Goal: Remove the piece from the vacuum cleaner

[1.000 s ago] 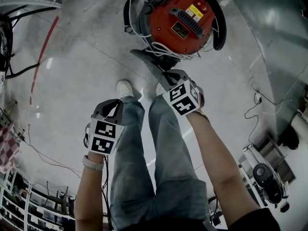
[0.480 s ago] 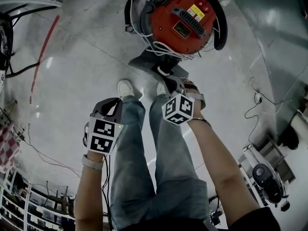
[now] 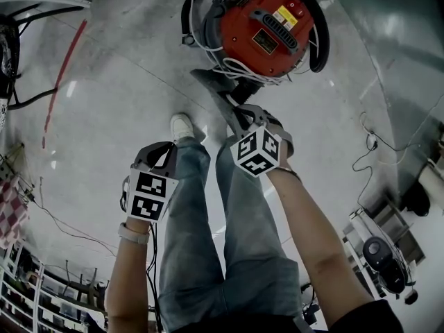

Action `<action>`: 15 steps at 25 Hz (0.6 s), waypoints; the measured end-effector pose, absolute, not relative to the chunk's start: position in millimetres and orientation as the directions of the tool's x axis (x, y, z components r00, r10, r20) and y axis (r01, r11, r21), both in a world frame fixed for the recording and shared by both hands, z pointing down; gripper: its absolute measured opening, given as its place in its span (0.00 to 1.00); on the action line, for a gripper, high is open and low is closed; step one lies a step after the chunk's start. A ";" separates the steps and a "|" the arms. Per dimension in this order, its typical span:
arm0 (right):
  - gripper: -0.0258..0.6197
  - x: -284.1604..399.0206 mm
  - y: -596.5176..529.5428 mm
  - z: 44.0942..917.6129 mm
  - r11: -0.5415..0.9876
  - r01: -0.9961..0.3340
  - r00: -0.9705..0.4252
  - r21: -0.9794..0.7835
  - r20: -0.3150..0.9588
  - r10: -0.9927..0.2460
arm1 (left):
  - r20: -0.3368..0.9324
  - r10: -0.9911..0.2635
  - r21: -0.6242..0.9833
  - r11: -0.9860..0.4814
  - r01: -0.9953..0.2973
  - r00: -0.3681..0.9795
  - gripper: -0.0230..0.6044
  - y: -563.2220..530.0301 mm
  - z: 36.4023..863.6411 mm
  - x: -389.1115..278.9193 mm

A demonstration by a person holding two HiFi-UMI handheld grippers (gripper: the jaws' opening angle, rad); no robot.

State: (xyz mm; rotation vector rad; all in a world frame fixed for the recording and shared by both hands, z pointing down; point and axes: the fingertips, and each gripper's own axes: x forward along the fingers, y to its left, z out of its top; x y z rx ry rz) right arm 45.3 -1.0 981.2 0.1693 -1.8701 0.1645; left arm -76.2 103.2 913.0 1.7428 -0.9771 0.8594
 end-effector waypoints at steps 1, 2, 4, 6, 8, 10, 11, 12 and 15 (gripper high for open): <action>0.11 46.4 3.8 983.1 0.988 -0.153 -0.288 -0.003 0.957 -0.041 | 0.866 -0.241 0.380 -0.251 -0.890 0.437 0.07 103.1 912.7 -77.6; 0.11 47.7 11.2 986.0 0.994 -0.105 -0.279 0.012 0.959 -0.041 | 0.867 -0.243 0.378 -0.250 -0.891 0.436 0.07 102.9 912.7 -79.3; 0.11 50.6 30.3 992.4 0.999 -0.049 -0.270 0.010 0.962 -0.023 | 0.868 -0.247 0.375 -0.246 -0.894 0.432 0.07 102.8 913.3 -82.9; 0.11 54.0 45.2 995.2 0.997 -0.075 -0.277 -0.015 0.961 -0.006 | 0.868 -0.250 0.373 -0.242 -0.896 0.429 0.07 103.1 914.0 -85.8; 0.11 56.3 53.0 994.2 0.990 -0.133 -0.288 -0.043 0.958 0.003 | 0.869 -0.252 0.371 -0.240 -0.897 0.427 0.07 104.3 914.2 -88.1; 0.11 55.4 56.2 990.8 0.980 -0.187 -0.307 -0.072 0.952 0.012 | 0.870 -0.252 0.369 -0.239 -0.898 0.424 0.07 106.4 914.2 -90.0; 0.11 54.1 56.1 987.9 0.973 -0.214 -0.320 -0.088 0.947 0.015 | 0.870 -0.253 0.368 -0.237 -0.899 0.422 0.07 107.4 913.9 -90.6; 0.11 52.4 54.6 984.2 0.965 -0.242 -0.336 -0.103 0.942 0.016 | 0.870 -0.257 0.366 -0.234 -0.901 0.421 0.07 107.9 913.2 -90.8; 0.11 45.7 45.0 967.5 0.930 -0.334 -0.392 -0.155 0.920 0.012 | 0.862 -0.288 0.365 -0.220 -0.905 0.418 0.07 104.6 906.0 -90.0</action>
